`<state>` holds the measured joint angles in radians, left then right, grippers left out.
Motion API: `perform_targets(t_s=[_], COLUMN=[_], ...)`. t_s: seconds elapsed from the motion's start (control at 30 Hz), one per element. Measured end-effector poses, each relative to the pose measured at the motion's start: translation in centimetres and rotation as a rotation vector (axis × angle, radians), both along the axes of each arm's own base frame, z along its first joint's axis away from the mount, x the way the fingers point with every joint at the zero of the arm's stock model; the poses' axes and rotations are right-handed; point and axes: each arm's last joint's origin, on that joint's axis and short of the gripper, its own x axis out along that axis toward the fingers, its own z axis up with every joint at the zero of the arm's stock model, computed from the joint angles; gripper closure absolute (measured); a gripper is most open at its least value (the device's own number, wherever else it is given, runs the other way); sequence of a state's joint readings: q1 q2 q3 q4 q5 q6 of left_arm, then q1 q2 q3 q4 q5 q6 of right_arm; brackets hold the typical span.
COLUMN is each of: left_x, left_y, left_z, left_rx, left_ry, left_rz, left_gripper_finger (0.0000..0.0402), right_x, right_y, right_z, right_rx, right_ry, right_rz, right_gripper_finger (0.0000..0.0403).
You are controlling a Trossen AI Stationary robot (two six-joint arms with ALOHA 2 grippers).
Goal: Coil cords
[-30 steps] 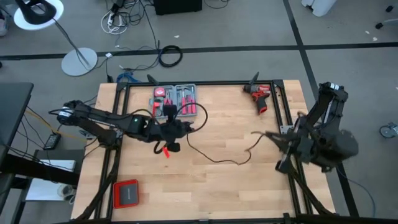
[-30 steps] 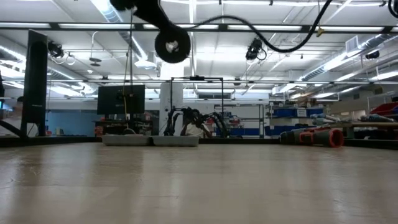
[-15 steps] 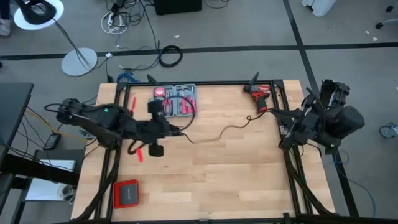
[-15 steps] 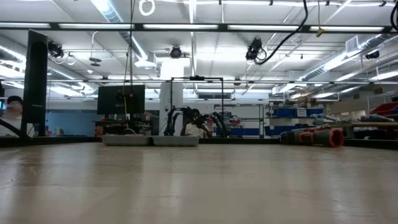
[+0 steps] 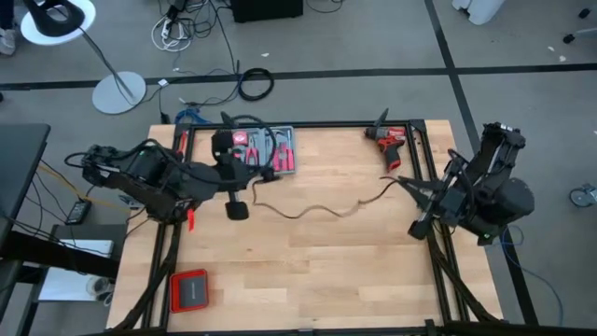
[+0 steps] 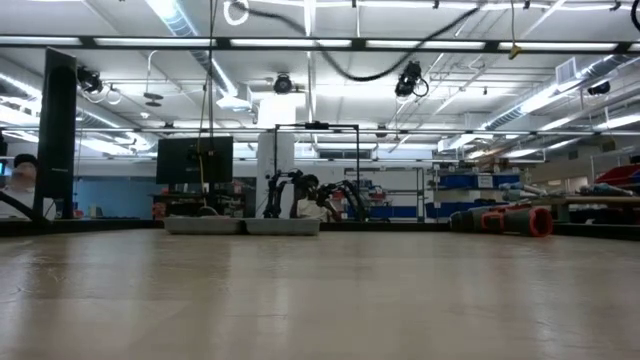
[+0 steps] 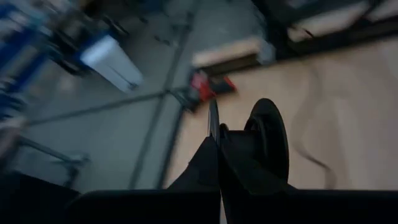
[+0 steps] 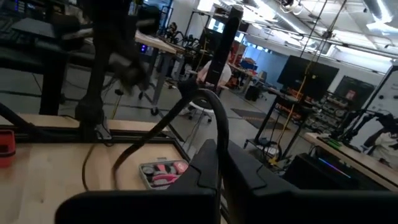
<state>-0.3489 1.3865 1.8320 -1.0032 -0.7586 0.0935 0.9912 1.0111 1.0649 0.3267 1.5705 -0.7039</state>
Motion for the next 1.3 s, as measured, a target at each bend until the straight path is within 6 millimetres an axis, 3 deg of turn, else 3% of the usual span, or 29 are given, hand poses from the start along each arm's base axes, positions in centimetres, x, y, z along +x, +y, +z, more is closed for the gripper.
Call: perform_targets(t_s=[0.43,0.8,0.93,1.13,1.3], left_x=[2.3,2.4,2.4,2.5,2.5], left_y=[0.4,0.5,0.5,0.4,0.4], left_z=[2.1,3.0,3.0,3.1,3.1], left_rx=[0.393,0.363,0.344,0.328,0.278], left_ry=[-0.055,-0.140,-0.154,-0.171,-0.200], left_rz=[0.119,0.099,0.080,0.056,0.035], left_gripper_finger=[0.0402,0.0402,0.0402,0.0402,0.0402], right_x=[3.7,5.0,5.5,7.0,9.6], right_y=[3.0,4.3,4.3,3.4,1.8], right_z=[-3.0,-5.8,-7.6,-10.6,-13.2], right_rx=[-0.064,-0.030,0.034,0.135,0.289], right_ry=[0.044,0.020,-0.025,-0.012,0.088], right_rz=[-0.061,-0.062,0.044,0.171,0.274], right_gripper_finger=[0.0398,0.0398,0.0398,0.0398,0.0398])
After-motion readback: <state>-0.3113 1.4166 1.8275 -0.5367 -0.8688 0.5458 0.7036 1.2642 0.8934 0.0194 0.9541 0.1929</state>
